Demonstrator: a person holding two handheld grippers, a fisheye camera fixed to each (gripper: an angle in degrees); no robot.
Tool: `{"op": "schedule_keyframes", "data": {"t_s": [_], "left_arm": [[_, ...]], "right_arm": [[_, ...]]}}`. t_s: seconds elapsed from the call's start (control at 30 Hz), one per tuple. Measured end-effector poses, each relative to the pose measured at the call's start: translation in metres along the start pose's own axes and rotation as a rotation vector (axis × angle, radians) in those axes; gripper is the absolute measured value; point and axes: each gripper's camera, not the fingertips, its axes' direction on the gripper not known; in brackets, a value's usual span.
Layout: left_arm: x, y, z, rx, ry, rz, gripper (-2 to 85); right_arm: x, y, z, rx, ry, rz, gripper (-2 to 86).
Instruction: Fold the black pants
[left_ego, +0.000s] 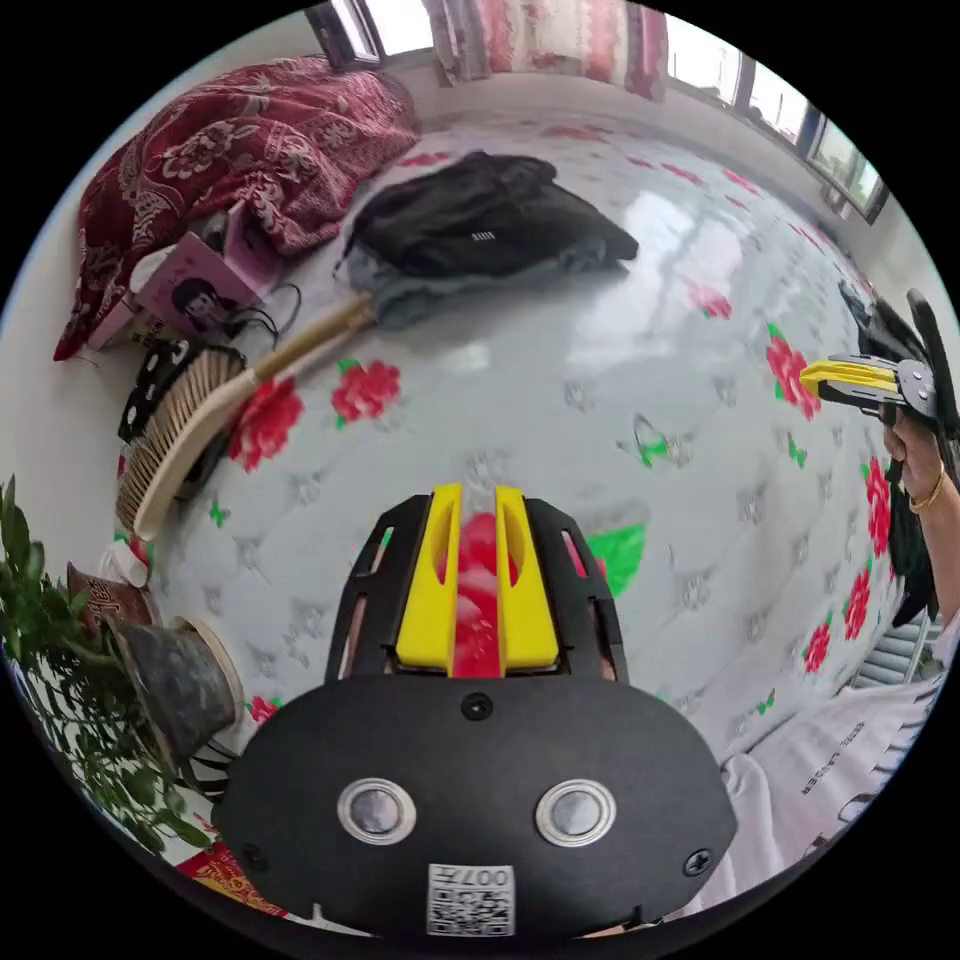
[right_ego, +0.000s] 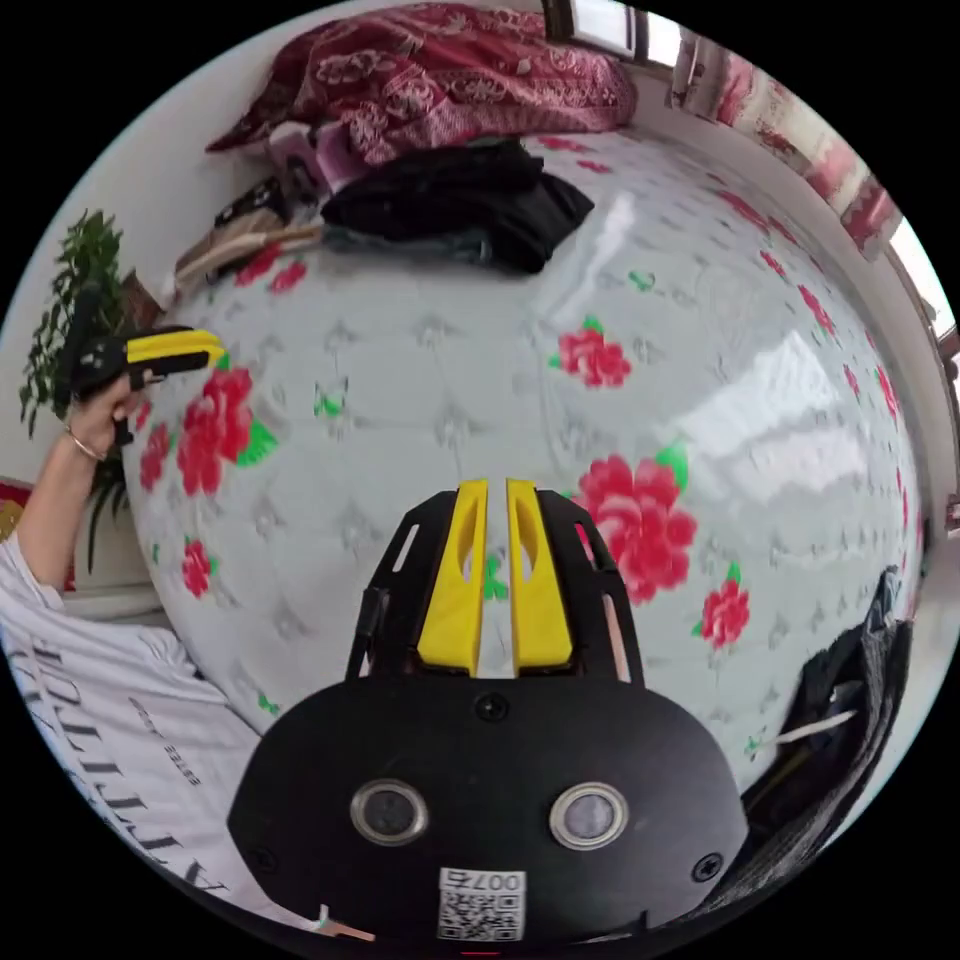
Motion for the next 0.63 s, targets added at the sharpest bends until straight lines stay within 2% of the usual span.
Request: {"op": "schedule_keyframes", "data": {"t_s": [0.07, 0.13, 0.2, 0.27, 0.37, 0.5, 0.6, 0.63], "left_arm": [[0.059, 0.059, 0.021, -0.118, 0.022, 0.072, 3.6], [0.101, 0.095, 0.023, -0.185, 0.056, 0.113, 2.3], [0.139, 0.119, 0.020, -0.224, 0.121, 0.167, 1.8], [0.184, 0.133, 0.016, -0.260, 0.196, 0.232, 1.4], [0.234, 0.129, 0.012, -0.273, 0.200, 0.338, 0.8], [0.282, 0.117, 0.013, -0.289, 0.110, 0.418, -0.2], [0.310, 0.115, 0.020, -0.318, 0.065, 0.426, -0.7], [0.317, 0.116, 0.020, -0.326, 0.029, 0.431, -0.7]], "right_arm": [[-0.037, 0.097, 0.021, -0.172, 0.130, -0.051, 0.1], [-0.061, 0.162, 0.020, -0.251, 0.173, -0.076, 0.0], [-0.082, 0.212, 0.017, -0.331, 0.147, -0.087, 0.0], [-0.097, 0.256, 0.021, -0.395, 0.033, -0.011, 0.1], [-0.108, 0.289, 0.003, -0.149, 0.035, 0.109, 0.7], [-0.098, 0.313, -0.016, -0.099, -0.063, 0.283, 2.9], [-0.053, 0.379, -0.077, 0.112, 0.061, 0.549, 4.8], [-0.034, 0.417, -0.111, 0.202, 0.190, 0.638, 5.5]]}}
